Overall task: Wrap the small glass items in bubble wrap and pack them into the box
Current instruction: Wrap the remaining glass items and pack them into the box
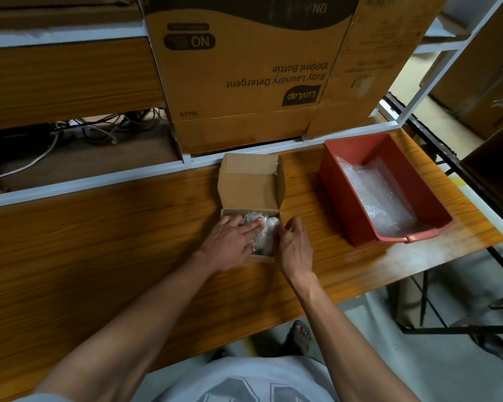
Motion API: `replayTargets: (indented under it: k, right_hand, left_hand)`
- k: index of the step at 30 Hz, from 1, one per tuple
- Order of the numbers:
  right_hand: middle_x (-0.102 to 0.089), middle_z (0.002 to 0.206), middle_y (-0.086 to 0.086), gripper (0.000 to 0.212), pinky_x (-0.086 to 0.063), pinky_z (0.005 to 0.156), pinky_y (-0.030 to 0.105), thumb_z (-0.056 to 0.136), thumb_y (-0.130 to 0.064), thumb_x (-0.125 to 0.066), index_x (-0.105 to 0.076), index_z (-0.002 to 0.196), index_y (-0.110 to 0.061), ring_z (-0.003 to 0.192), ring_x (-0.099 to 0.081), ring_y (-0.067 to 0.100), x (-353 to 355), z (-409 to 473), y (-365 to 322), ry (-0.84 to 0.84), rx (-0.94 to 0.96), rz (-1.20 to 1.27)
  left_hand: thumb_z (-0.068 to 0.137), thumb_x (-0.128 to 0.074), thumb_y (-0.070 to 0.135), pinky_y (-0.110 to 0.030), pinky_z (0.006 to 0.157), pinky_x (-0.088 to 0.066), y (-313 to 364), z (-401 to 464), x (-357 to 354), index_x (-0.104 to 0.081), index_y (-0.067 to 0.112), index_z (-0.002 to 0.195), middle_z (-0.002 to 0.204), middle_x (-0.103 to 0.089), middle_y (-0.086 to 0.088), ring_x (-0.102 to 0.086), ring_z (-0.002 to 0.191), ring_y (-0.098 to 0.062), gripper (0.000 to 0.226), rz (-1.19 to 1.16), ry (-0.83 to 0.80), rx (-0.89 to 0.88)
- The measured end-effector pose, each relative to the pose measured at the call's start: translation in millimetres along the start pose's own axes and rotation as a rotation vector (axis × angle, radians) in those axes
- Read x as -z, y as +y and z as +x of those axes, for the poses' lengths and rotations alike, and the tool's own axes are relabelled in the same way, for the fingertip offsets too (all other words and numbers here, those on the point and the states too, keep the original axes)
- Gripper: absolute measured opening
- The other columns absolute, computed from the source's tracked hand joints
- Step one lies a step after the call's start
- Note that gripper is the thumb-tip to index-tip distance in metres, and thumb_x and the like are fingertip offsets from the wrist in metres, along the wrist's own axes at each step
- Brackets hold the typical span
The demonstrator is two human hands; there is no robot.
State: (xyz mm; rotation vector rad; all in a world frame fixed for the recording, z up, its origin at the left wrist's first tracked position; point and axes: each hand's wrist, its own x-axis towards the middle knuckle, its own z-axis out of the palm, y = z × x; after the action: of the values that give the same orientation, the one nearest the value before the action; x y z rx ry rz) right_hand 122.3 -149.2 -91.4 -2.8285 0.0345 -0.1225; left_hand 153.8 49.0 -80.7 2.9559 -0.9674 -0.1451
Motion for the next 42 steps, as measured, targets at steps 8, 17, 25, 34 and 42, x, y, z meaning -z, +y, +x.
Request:
replayTargets:
  k: [8,17,25,34,42]
  right_hand:
    - [-0.040,0.117,0.006,0.013,-0.054,0.077,0.044,0.102,-0.025,-0.059,-0.061,0.114,-0.019,0.102,-0.045,0.027,-1,-9,-9,-0.080,-0.090,-0.039]
    - [-0.025,0.165,0.020,0.058,-0.042,0.104,0.055,0.109,-0.052,-0.032,-0.030,0.164,-0.033,0.137,-0.034,0.044,0,-17,-7,-0.167,-0.090,-0.151]
    - [0.001,0.175,0.014,0.058,-0.026,0.116,0.055,0.111,-0.053,-0.017,-0.018,0.167,-0.037,0.155,-0.010,0.046,13,3,-10,-0.407,-0.096,-0.284]
    - [0.010,0.176,0.012,0.061,-0.023,0.119,0.057,0.110,-0.059,-0.017,-0.011,0.168,-0.039,0.158,-0.004,0.047,19,-8,-9,-0.412,-0.076,-0.206]
    - [0.003,0.176,0.011,0.055,-0.025,0.118,0.058,0.110,-0.057,-0.021,-0.042,0.158,-0.039,0.157,-0.006,0.047,24,-1,-14,-0.402,-0.085,-0.164]
  left_hand:
    - [0.109,-0.036,0.047,-0.044,0.111,-0.036,2,-2,4,-0.029,0.030,0.166,0.173,-0.025,0.012,-0.043,0.133,-0.020,0.060,-0.014,0.005,0.008]
    - [0.109,-0.034,0.046,-0.044,0.110,-0.038,4,-2,2,-0.030,0.030,0.166,0.171,-0.029,0.012,-0.044,0.133,-0.021,0.059,-0.005,0.014,0.020]
    - [0.108,-0.034,0.047,-0.042,0.107,-0.039,3,0,2,-0.028,0.031,0.166,0.171,-0.029,0.013,-0.044,0.131,-0.020,0.060,0.001,-0.008,0.024]
    - [0.108,-0.034,0.047,-0.042,0.109,-0.038,3,-2,-1,-0.027,0.033,0.166,0.172,-0.027,0.014,-0.042,0.132,-0.019,0.061,-0.022,-0.012,0.032]
    - [0.106,-0.038,0.046,-0.043,0.109,-0.039,4,-2,0,-0.029,0.032,0.166,0.171,-0.029,0.013,-0.043,0.132,-0.020,0.062,-0.040,0.000,0.038]
